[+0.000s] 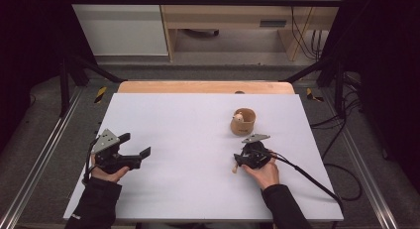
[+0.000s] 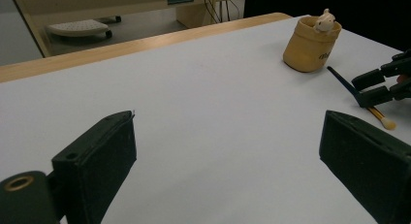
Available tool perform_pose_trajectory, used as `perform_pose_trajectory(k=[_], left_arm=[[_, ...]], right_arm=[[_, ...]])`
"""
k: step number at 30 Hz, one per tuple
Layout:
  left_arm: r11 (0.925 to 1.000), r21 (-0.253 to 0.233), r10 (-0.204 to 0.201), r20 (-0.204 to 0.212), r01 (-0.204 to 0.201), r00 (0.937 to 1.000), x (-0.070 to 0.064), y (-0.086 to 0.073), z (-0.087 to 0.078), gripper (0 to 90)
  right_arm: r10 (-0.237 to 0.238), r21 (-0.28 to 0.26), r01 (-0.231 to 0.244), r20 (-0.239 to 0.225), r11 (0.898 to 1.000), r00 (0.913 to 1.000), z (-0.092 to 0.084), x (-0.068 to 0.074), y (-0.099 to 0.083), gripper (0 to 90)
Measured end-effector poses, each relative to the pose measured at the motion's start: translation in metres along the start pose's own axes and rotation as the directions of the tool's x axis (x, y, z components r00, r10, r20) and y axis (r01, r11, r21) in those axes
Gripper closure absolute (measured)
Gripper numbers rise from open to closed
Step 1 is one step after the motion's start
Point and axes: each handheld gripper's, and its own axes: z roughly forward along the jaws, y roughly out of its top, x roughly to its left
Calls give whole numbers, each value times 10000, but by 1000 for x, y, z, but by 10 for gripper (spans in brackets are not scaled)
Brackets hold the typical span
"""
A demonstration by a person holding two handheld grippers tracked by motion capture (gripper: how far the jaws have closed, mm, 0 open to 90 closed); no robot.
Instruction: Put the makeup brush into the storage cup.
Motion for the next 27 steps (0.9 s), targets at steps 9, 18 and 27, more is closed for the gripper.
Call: perform_pose_trajectory(k=[9,18,27], left_arm=[[10000,4,4,21,-4,10000,0,0,0,59],[10000,5,12,21,-12,10000,0,0,0,59],[10000,-12,37,12,-37,10000,0,0,-1,59]], right_arm=[[-77,71,77,47,9999,10000,-2,-2,-1,554],[-88,135,88,-38,9999,10000,-5,-5,-3,607],[38,250,-36,-77,9997,10000,-9,-8,-5,669]])
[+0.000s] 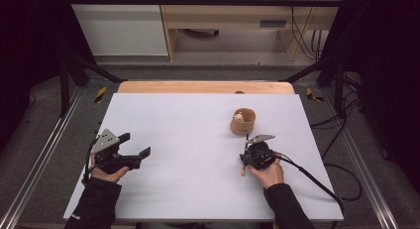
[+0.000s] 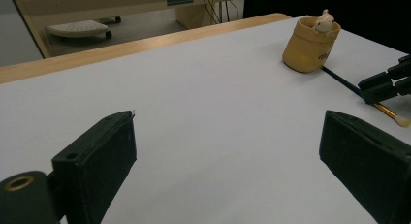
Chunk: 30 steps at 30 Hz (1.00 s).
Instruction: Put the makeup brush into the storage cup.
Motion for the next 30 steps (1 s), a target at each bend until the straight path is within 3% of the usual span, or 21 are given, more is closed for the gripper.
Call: perform_pose_trajectory(k=[12,19,30], left_arm=[[10000,8,10,12,-10,10000,0,0,0,59],[10000,20,8,21,-8,10000,0,0,0,59],[10000,20,25,33,-25,10000,-1,0,0,59]], right_arm=[[113,246,-113,4,9996,9999,-4,-3,-1,718],[436,387,-436,-4,9983,9990,-7,-7,-2,758],[290,558,-293,77,9980,9996,-9,-12,-3,814]])
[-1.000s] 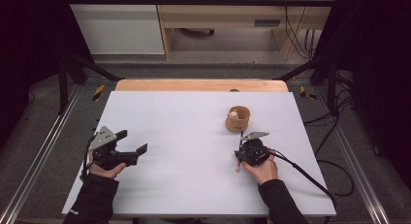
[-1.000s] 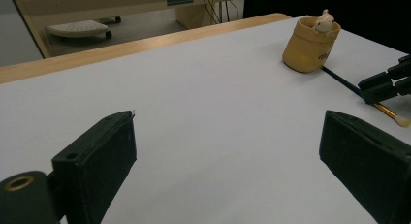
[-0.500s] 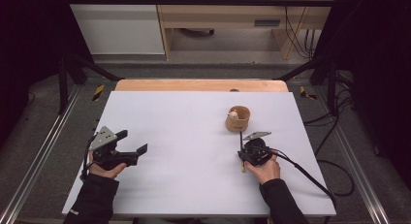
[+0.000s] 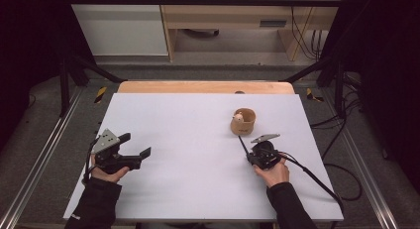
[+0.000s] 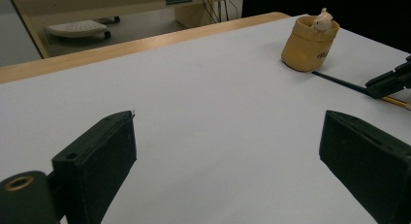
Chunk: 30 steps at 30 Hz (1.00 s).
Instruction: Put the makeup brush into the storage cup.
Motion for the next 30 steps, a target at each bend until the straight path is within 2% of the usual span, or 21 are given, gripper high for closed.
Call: perform_pose_trajectory(k=[5,12,15,17,21,24,27,28,30], left_arm=[[10000,7,11,10,-11,10000,0,0,0,59],[10000,24,28,31,-28,10000,0,0,1,59],[10000,73,67,50,-68,10000,-1,0,1,59],[10000,56,36,69,-36,10000,-1,0,2,59],[10000,64,18,89,-19,10000,-1,0,2,59],[10000,41,-17,71,17,10000,0,0,2,59],[10000,62,-8,109,7,9999,0,0,2,59],[10000,74,9,120,-10,9999,0,0,2,59],[10000,69,21,119,-22,9999,0,0,2,59]], right_arm=[[130,53,-130,-132,9999,9998,-1,-2,0,826],[18,86,-16,-174,10000,9998,-1,-2,0,827],[30,82,-28,-207,10000,9998,-1,-3,1,781],[-7,92,6,81,10000,10000,-2,-3,2,725],[46,-97,-45,84,9999,10000,-6,-4,4,653],[-158,-138,160,143,9998,9998,-11,-5,9,591],[-329,279,331,-75,9991,9994,-12,-4,15,547],[-500,380,501,-18,9980,9987,-11,-3,18,535],[-534,546,536,-45,9971,9986,-11,-1,21,523]])
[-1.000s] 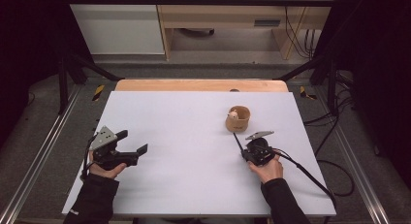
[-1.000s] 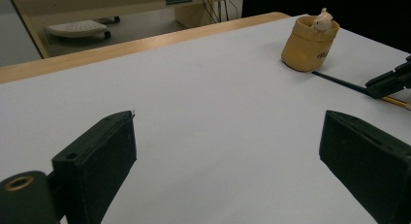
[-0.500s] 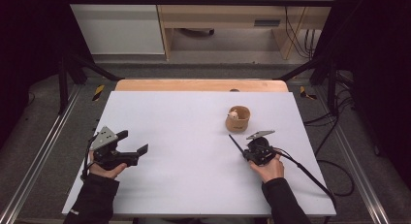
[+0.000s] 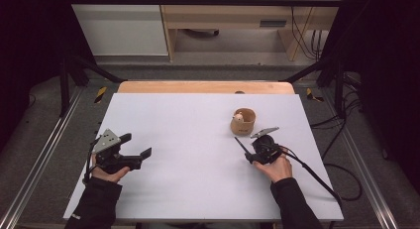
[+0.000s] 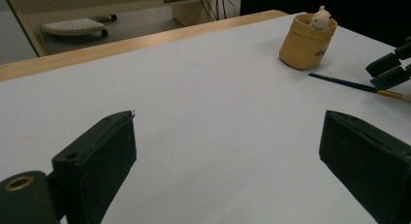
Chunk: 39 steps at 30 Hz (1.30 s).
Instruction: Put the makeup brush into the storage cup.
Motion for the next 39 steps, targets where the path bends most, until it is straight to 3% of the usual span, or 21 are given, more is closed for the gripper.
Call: perform_pose_trajectory(k=[6,13,21,27,39], left_arm=[[10000,29,52,27,-52,10000,0,0,-1,59],[10000,28,37,33,-38,10000,-1,0,0,59],[9999,73,74,60,-75,10000,-2,0,1,59],[9999,130,88,61,-88,9999,-1,0,1,59],[9997,210,149,96,-151,9998,-2,-1,3,59]], right_arm=[[-402,515,395,128,9979,9991,0,1,15,503],[-667,1523,637,145,9863,9977,4,-5,21,514],[-659,1857,668,-106,9803,9978,10,-6,21,574],[-714,2191,764,-308,9727,9970,18,-5,19,674],[-568,2277,648,-418,9716,9975,18,-4,19,786]])
